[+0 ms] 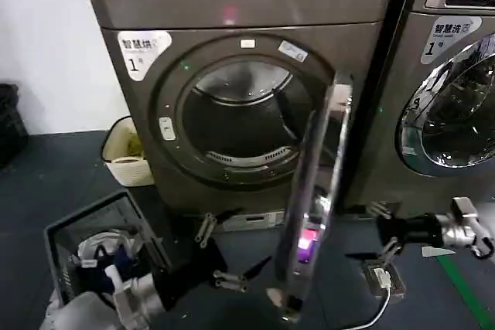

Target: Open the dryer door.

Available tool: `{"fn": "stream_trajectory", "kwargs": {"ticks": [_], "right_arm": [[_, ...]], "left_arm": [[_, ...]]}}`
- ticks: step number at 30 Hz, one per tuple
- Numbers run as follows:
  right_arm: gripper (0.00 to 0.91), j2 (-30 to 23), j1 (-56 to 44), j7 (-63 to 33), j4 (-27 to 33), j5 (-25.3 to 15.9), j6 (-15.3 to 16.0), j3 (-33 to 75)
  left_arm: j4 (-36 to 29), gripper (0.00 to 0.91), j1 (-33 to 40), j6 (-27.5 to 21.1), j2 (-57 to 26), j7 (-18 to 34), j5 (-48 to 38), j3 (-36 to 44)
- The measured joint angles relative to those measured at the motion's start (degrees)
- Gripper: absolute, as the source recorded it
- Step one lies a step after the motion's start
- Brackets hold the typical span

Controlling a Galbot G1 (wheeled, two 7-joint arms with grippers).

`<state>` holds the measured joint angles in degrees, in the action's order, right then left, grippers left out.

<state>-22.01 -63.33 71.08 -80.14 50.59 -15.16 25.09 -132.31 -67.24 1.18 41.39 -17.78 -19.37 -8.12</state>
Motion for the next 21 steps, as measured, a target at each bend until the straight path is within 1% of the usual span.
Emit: {"fn": "stream_trajectory", "kwargs": {"ticks": [2,5,6,8,13,21], "right_arm": [[0.907,-0.3,-2.7,-1.1,2.9,-0.8,-1.2,3.2],[0.907,-0.9,-6.3,-3.8,7.0,-1.6,-3.8,7.6],[0.907,-1.3,-7.8,-5.4,8.5,-1.7,-4.9,9.4],[0.907,-2.1,-10.9,-8.2,10.5,-2.1,-6.0,13.0],[0.907,-4.6,-20.8,-15.2,12.5,-4.1,-6.5,24.5],[0.907,-10.3,-36.0,-25.4,13.4,-8.7,-6.2,42.8]], "left_arm": [[0.0,0.907,1.0,-0.1,0.4,0.0,0.0,1.1],[0.1,0.907,2.4,-0.4,1.1,0.1,0.4,3.1],[0.2,0.907,2.8,-0.4,1.4,0.1,0.5,3.7],[0.5,0.907,3.8,-0.5,2.1,0.1,1.1,5.2],[1.4,0.907,6.3,-0.7,3.9,0.3,2.1,9.2],[3.3,0.907,11.0,-0.8,7.1,0.6,2.4,15.0]]}}
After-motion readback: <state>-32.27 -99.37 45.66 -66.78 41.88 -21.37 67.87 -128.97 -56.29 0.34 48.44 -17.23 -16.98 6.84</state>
